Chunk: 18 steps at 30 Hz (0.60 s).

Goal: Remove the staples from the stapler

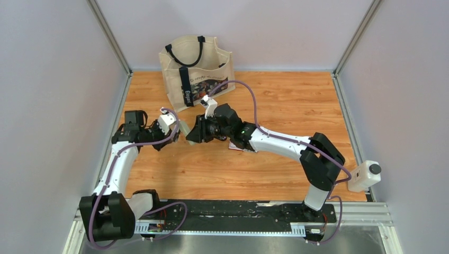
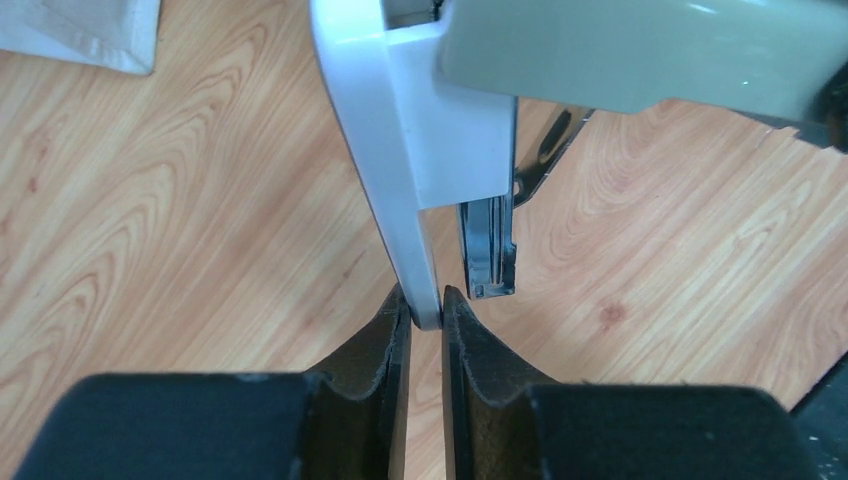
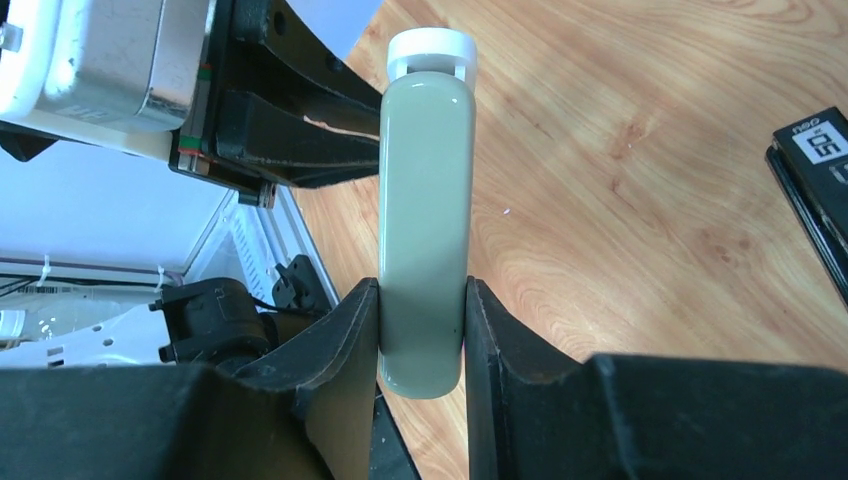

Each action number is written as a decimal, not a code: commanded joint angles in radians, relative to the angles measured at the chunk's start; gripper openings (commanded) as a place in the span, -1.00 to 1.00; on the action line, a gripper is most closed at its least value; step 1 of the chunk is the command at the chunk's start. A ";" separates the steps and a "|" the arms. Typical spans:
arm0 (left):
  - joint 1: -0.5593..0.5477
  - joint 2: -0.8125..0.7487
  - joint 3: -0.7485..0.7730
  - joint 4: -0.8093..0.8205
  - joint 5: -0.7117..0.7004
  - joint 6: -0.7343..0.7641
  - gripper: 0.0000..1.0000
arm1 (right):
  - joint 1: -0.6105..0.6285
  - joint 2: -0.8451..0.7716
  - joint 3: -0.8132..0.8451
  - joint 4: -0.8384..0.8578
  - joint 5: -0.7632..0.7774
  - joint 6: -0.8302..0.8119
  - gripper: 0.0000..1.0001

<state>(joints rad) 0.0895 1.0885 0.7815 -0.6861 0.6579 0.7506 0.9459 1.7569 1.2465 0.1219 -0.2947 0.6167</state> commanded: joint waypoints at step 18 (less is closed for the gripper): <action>-0.175 -0.061 -0.099 0.221 -0.392 0.297 -0.81 | 0.014 -0.120 -0.142 0.013 -0.009 -0.071 -1.00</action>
<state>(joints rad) -0.0769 1.0279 0.6914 -0.5369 0.3622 0.9604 0.9489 1.6985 1.1191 0.1188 -0.3050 0.5785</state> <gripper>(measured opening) 0.202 0.335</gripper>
